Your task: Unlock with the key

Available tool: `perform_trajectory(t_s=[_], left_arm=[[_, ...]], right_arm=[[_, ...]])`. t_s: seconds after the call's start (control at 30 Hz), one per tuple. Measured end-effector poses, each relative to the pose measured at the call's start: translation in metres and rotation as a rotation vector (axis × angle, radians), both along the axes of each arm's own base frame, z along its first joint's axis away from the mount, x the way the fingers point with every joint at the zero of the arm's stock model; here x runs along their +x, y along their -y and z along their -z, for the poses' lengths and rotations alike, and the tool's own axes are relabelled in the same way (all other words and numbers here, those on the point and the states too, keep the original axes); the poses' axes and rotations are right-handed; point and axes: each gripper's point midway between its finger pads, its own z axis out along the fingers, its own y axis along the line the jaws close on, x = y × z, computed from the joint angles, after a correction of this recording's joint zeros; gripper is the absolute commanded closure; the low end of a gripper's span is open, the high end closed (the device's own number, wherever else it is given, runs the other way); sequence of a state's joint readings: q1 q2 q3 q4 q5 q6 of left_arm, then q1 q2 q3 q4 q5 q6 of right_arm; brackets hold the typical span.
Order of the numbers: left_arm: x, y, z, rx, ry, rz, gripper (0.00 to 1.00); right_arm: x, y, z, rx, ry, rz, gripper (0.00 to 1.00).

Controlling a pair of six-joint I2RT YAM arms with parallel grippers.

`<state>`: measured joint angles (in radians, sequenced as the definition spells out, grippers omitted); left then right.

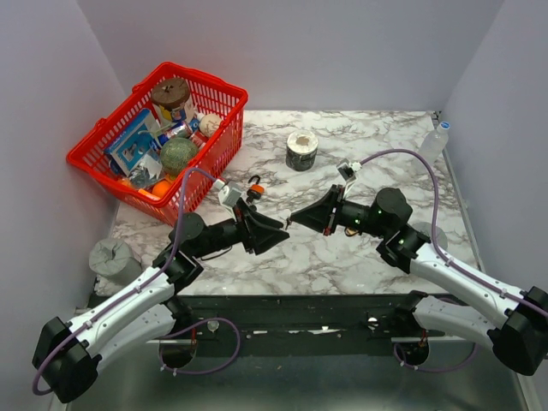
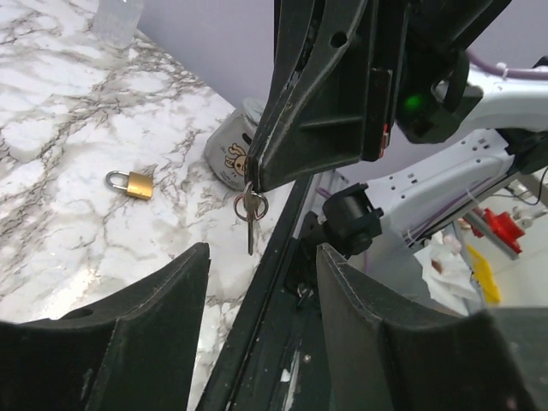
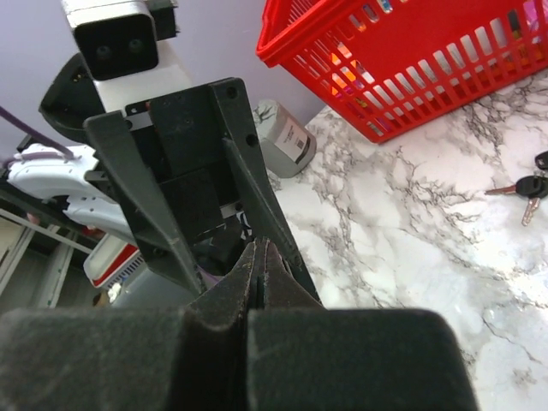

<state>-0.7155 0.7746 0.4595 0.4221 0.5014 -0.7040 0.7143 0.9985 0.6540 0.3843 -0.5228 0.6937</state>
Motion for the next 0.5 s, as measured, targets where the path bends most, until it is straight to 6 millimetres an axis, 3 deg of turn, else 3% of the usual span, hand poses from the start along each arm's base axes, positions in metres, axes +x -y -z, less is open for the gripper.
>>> perform_trajectory(t_s=[0.33,0.5], left_arm=[[0.0013,0.0025,-0.0100,-0.072,-0.077,-0.002,0.41],[0.0034,0.0085,-0.0010,-0.059,-0.117,0.017,0.52]], right_arm=[[-0.0048,0.0005,-0.0007,0.005,0.094,-0.030,0.99],[-0.0049,0.0007,-0.0012,0.002,0.112,-0.032,0.99]])
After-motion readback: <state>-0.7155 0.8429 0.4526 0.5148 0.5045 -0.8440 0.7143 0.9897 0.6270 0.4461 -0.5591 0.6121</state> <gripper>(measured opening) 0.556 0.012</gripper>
